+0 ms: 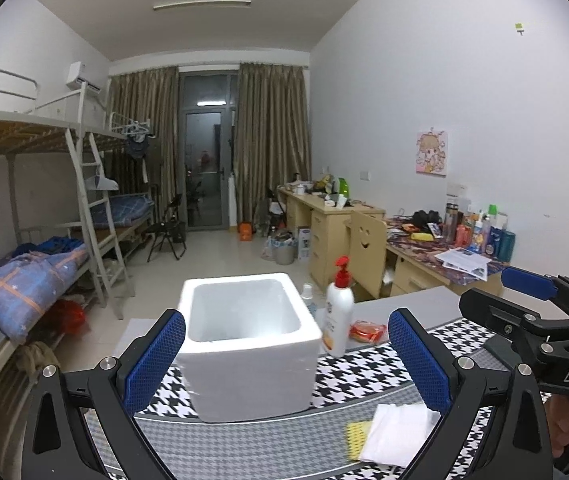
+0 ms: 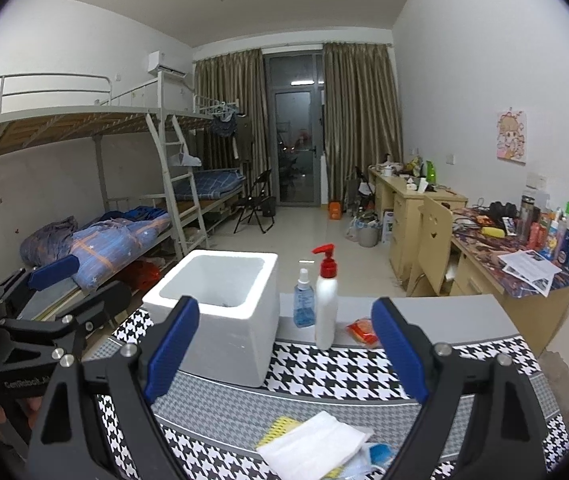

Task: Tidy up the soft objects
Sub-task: 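Withdraw both tools from the foam box back over the table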

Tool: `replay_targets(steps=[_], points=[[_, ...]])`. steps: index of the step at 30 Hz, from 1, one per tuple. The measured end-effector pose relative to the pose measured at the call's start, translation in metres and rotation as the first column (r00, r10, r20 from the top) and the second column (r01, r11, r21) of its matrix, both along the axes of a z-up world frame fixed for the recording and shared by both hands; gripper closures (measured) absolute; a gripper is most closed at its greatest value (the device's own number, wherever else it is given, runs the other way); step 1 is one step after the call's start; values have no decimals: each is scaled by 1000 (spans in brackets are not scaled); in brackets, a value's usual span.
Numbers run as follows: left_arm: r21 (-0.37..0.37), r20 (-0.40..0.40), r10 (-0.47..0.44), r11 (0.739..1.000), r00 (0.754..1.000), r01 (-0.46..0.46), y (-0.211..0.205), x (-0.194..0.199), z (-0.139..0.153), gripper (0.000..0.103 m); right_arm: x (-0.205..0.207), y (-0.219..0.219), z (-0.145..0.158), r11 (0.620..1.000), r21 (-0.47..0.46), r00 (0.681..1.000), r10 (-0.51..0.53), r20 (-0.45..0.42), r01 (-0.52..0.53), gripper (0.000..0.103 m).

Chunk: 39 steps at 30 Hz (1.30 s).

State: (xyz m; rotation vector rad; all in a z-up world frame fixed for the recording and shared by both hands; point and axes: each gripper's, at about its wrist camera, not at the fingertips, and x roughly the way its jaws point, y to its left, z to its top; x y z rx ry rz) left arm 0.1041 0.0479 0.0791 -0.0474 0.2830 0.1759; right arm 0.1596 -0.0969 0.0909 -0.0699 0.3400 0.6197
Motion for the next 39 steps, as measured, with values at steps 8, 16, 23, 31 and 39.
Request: replay_targets(steps=[8,16,23,31,39], points=[[-13,4,-52,999,999,52,-15,-2,-5,1,-7,-25,-5,999,11,999,-33,14,33,12],[-9,35,-70,997,997,70,-27,-17,-8,1,-17,-49,-15,997,34,998,-71,-2,71,12],[0,25,-120,993,993,120,-41,-19,-12,1,-20,-64,-21,995,54,996,-84,-12,84,12],[-48,20,-128,990,992,129,-43,-13,-24,1,-23,-77,-30,991,62,993,-117,-24,118,12],[-47,-16,-171,984,985,170,-47,-3,-42,1,-27,-88,-47,985,56,987,-163,-15,163,12]])
